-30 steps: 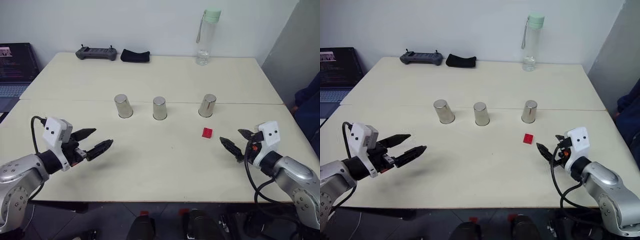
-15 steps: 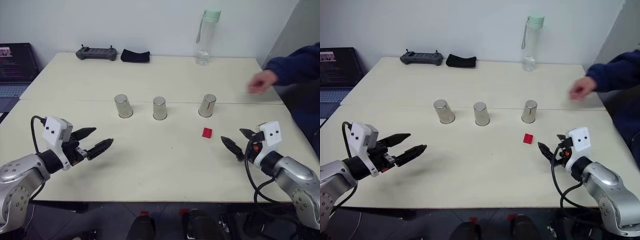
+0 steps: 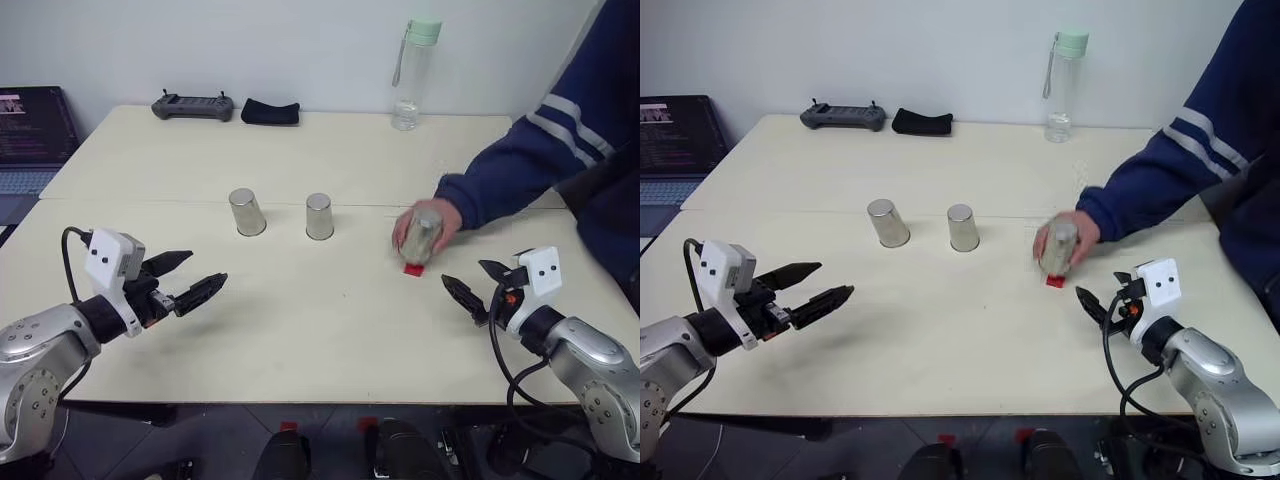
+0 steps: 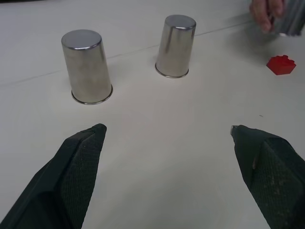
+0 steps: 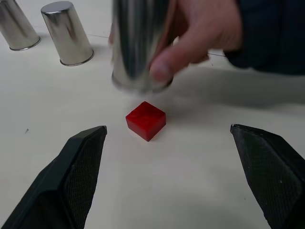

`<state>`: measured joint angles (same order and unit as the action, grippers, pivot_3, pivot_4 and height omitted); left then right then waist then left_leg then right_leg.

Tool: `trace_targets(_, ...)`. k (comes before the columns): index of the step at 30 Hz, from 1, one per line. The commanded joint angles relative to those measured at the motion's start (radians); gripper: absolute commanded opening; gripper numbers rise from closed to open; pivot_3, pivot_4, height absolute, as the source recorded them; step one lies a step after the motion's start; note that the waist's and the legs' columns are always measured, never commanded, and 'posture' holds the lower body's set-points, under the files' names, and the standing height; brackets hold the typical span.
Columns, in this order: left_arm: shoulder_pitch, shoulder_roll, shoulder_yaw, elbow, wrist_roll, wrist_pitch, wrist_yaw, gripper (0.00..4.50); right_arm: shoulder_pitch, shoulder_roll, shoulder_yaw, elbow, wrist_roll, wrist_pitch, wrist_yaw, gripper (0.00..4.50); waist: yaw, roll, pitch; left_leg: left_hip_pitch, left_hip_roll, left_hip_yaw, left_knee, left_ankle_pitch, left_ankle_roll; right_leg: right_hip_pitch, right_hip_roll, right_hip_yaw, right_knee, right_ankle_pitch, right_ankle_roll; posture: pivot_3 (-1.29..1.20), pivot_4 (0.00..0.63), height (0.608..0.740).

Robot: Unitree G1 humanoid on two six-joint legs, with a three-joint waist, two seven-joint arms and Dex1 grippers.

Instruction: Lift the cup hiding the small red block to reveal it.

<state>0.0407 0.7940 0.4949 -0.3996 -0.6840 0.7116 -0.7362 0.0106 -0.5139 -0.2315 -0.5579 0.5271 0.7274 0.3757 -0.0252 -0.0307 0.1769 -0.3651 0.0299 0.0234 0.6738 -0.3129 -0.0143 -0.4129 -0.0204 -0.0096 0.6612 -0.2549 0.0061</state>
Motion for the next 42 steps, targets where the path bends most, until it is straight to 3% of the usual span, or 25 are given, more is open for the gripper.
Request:
trace_targets(1,-0.011,0.006,0.000,-0.015,-0.007,-0.016,-0.008,4.50,-0.005,-0.001,-0.011,-0.002,-0.007,-0.030,0.007,4.43,0.000,0.000,0.000,0.000,0.000,0.000,0.000,0.000,0.000,0.000,0.000,0.000,0.000,0.000,0.000,0.00,0.150,0.740)
trace_targets(42,-0.068,0.014,-0.025,0.027,0.034,-0.030,-0.023,4.50,-0.006,0.017,0.005,-0.010,-0.025,-0.038,-0.007,4.43,0.000,0.000,0.000,0.000,0.000,0.000,0.002,0.000,0.000,0.000,0.000,0.000,0.002,0.000,0.000,0.00,0.150,0.740)
